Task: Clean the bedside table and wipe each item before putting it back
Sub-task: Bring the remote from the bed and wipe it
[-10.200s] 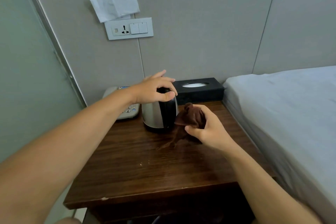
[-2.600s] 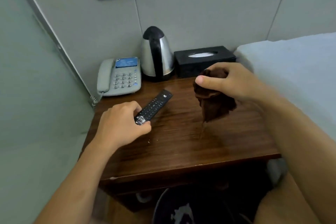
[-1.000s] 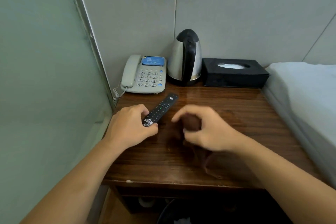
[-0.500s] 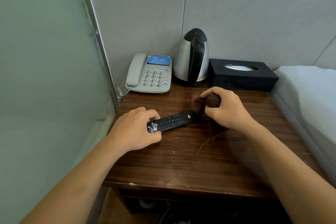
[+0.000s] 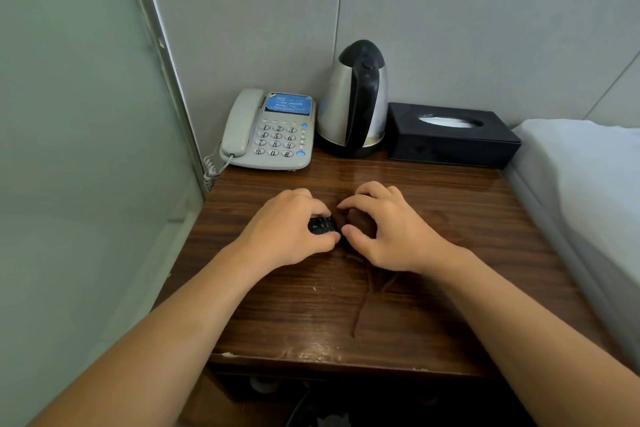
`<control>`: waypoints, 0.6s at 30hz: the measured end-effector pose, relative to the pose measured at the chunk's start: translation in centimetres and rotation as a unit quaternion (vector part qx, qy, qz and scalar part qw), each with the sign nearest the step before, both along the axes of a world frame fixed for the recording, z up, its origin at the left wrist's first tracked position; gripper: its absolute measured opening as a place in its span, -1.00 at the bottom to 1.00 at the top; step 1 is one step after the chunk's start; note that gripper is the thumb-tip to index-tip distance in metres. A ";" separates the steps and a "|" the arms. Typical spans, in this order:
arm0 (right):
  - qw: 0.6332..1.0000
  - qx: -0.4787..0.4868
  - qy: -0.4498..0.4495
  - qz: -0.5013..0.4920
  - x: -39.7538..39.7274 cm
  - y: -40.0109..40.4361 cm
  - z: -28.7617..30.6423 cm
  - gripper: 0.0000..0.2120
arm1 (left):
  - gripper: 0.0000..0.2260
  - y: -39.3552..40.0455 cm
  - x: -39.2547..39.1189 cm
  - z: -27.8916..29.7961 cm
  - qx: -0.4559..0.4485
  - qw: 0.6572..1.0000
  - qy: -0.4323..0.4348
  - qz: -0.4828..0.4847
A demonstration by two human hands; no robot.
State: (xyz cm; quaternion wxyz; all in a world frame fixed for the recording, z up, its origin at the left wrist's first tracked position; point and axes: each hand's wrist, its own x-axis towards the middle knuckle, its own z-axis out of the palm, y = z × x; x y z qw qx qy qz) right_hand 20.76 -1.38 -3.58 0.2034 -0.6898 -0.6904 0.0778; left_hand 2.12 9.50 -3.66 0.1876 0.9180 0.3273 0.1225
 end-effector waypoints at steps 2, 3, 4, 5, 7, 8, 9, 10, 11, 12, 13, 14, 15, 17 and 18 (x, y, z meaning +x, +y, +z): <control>0.999 0.018 -0.037 0.024 0.3 -0.7 -0.4 -0.57 | -0.55 -0.1 -0.1 -0.2 0.003 1.000 -0.008 -0.007; 0.998 0.030 -0.046 0.031 0.4 -1.1 -0.6 -0.59 | -0.55 -0.1 -0.2 -0.3 0.000 1.000 -0.012 -0.011; 0.997 0.041 -0.050 0.037 0.5 -1.6 -0.6 -0.61 | -0.55 -0.2 -0.2 -0.4 -0.003 1.000 -0.014 -0.015; 0.996 0.050 -0.051 0.046 0.6 -2.1 -0.6 -0.64 | -0.55 -0.3 -0.3 -0.4 -0.003 1.000 -0.015 -0.020; 0.995 0.055 -0.054 0.069 0.8 -2.7 -0.3 -0.68 | -0.57 -0.4 -0.4 -0.6 0.003 0.999 -0.021 -0.027; 0.994 0.051 -0.053 0.078 1.0 -2.8 0.0 -0.70 | -0.57 -0.4 -0.4 -0.7 0.006 0.999 -0.026 -0.030; 0.994 0.047 -0.050 0.080 1.2 -2.8 0.2 -0.72 | -0.58 -0.4 -0.5 -0.8 0.008 0.999 -0.029 -0.033; 0.995 0.045 -0.046 0.075 1.4 -2.7 0.4 -0.74 | -0.58 -0.5 -0.5 -0.8 0.007 0.999 -0.031 -0.037; 0.996 0.045 -0.042 0.061 1.5 -2.4 0.6 -0.75 | -0.59 -0.5 -0.5 -0.8 0.005 0.999 -0.033 -0.041; 0.997 0.048 -0.041 0.039 1.4 -2.0 0.8 -0.75 | -0.61 -0.4 -0.5 -0.9 0.001 0.998 -0.035 -0.045; 0.998 0.053 -0.042 0.015 1.3 -1.6 0.9 -0.76 | -0.62 -0.4 -0.5 -0.9 -0.002 0.998 -0.036 -0.048; 0.997 0.058 -0.045 -0.003 1.0 -1.3 0.8 -0.75 | -0.63 -0.4 -0.4 -0.9 -0.003 0.998 -0.037 -0.049; 0.997 0.062 -0.048 -0.006 0.7 -1.3 0.6 -0.75 | -0.63 -0.4 -0.4 -0.9 -0.004 0.998 -0.038 -0.046; 0.996 0.061 -0.056 0.027 0.5 -2.1 0.3 -0.74 | -0.62 -0.4 -0.4 -0.9 -0.003 0.998 -0.039 -0.042; 0.996 0.051 -0.057 0.049 0.7 -2.7 0.5 -0.74 | -0.62 -0.4 -0.4 -0.9 -0.003 0.998 -0.040 -0.043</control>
